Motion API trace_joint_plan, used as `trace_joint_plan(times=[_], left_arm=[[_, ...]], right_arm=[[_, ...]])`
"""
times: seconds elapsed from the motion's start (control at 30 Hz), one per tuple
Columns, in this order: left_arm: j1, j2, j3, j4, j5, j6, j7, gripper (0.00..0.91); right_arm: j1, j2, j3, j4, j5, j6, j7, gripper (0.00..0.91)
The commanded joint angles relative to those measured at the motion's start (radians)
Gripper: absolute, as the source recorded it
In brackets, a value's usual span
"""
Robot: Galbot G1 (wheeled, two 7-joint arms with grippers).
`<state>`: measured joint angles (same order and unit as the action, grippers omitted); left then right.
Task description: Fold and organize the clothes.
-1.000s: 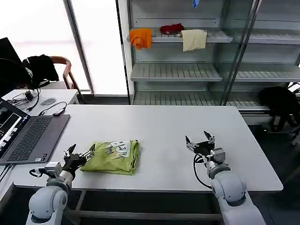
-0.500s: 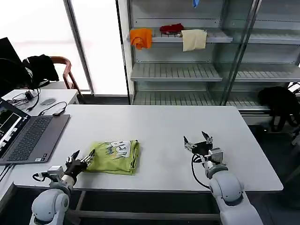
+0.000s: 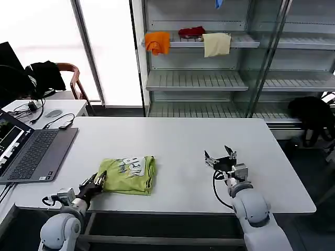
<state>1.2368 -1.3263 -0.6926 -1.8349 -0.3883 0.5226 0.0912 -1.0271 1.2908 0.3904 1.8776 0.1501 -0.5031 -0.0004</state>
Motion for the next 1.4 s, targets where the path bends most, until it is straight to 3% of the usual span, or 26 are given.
trace_joint_plan(times=[0.03, 0.27, 0.5, 0.83, 1.07, 1.2, 1.4], left_arm=[[-0.004, -0.003, -0.002, 0.001, -0.131, 0.045, -0.003, 0.010], [-0.006, -0.003, -0.003, -0.001, -0.145, 0.022, -0.015, 0.000], [-0.013, 0.044, -0.082, -0.040, 0.131, -0.102, 0.064, 0.000], [-0.082, 0.357, -0.269, 0.032, 0.403, -0.158, 0.163, 0.000], [-0.119, 0.494, -0.290, 0.025, 0.481, -0.191, 0.227, 0.000], [-0.120, 0.505, -0.260, -0.065, 0.462, -0.144, 0.230, 0.000], [-0.059, 0.394, -0.092, -0.200, 0.498, -0.109, 0.219, 0.010]], right_arm=[[0.004, 0.001, 0.004, -0.003, 0.000, 0.000, 0.004, 0.907], [0.001, -0.006, 0.009, -0.005, 0.001, 0.001, 0.006, 0.907], [0.001, -0.012, 0.010, -0.002, 0.003, 0.002, 0.005, 0.907], [-0.001, -0.003, 0.006, -0.014, 0.003, 0.016, 0.000, 0.907], [-0.004, 0.000, 0.007, -0.025, 0.004, 0.022, -0.002, 0.907], [-0.008, 0.005, 0.012, -0.027, 0.006, 0.026, -0.005, 0.907], [-0.027, 0.025, 0.028, -0.039, 0.021, 0.032, -0.002, 0.907]])
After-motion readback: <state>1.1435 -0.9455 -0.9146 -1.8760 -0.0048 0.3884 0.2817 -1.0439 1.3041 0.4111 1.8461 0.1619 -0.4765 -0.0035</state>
